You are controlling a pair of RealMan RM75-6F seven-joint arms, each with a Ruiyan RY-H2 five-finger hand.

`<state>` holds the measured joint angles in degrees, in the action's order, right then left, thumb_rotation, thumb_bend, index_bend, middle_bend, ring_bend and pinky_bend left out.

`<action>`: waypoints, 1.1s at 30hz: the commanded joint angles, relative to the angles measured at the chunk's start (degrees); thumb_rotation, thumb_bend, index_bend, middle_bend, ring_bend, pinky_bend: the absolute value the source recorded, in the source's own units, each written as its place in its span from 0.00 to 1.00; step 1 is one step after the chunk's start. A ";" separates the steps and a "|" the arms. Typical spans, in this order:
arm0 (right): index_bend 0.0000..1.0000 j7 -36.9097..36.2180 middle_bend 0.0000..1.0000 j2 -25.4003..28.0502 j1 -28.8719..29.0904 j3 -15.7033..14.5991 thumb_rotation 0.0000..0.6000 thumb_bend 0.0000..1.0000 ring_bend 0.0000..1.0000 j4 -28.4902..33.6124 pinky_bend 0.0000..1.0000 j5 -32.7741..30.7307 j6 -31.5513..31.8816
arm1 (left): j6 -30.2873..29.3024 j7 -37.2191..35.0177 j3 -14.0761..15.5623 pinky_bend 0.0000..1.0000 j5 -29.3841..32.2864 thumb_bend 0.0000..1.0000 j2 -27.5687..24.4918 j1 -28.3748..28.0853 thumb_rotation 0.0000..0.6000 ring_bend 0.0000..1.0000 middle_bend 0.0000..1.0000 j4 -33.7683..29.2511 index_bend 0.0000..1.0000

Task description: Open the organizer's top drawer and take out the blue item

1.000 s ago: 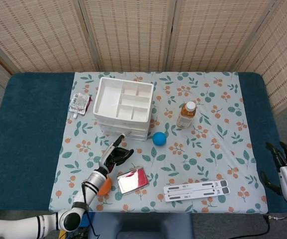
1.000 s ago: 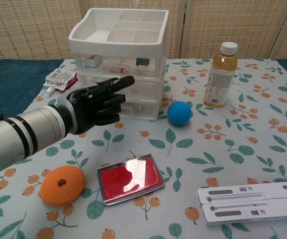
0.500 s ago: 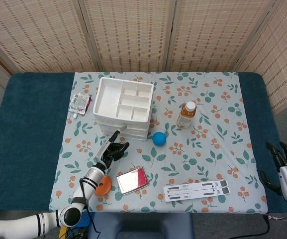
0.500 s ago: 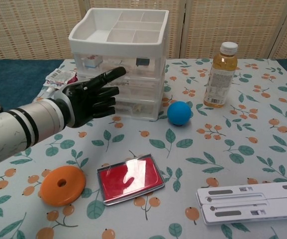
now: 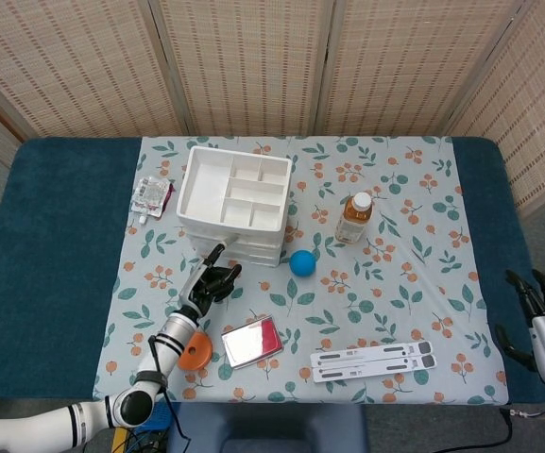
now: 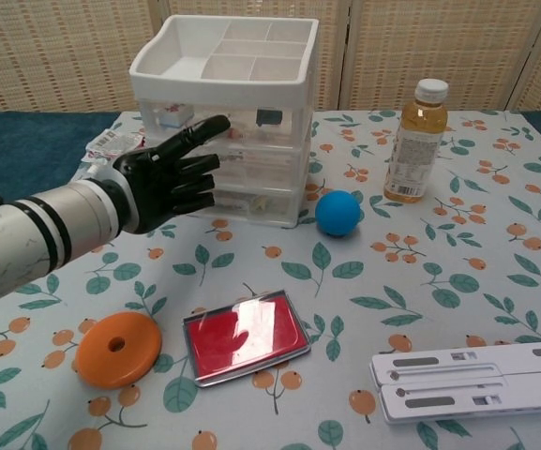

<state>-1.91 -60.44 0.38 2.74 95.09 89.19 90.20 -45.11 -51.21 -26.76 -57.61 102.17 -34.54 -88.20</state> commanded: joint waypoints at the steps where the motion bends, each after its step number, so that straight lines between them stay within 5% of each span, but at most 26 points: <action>1: 0.05 -0.11 0.19 -0.02 -0.13 -0.03 1.00 0.40 0.08 -0.06 0.10 -0.08 0.09 | 0.40 -0.29 -0.46 1.00 0.38 0.27 0.37 -0.27 1.00 1.00 0.95 0.31 0.13; 33: 0.05 0.24 0.19 0.04 -0.60 0.04 1.00 0.40 0.08 0.17 0.10 -0.45 0.10 | 4.96 -1.25 -4.96 1.00 5.70 0.27 1.01 -1.23 1.00 1.00 0.95 2.70 0.30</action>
<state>-1.67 -60.40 -0.23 2.78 95.26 88.74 90.30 -40.16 -52.53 -31.70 -51.91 103.14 -35.74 -85.57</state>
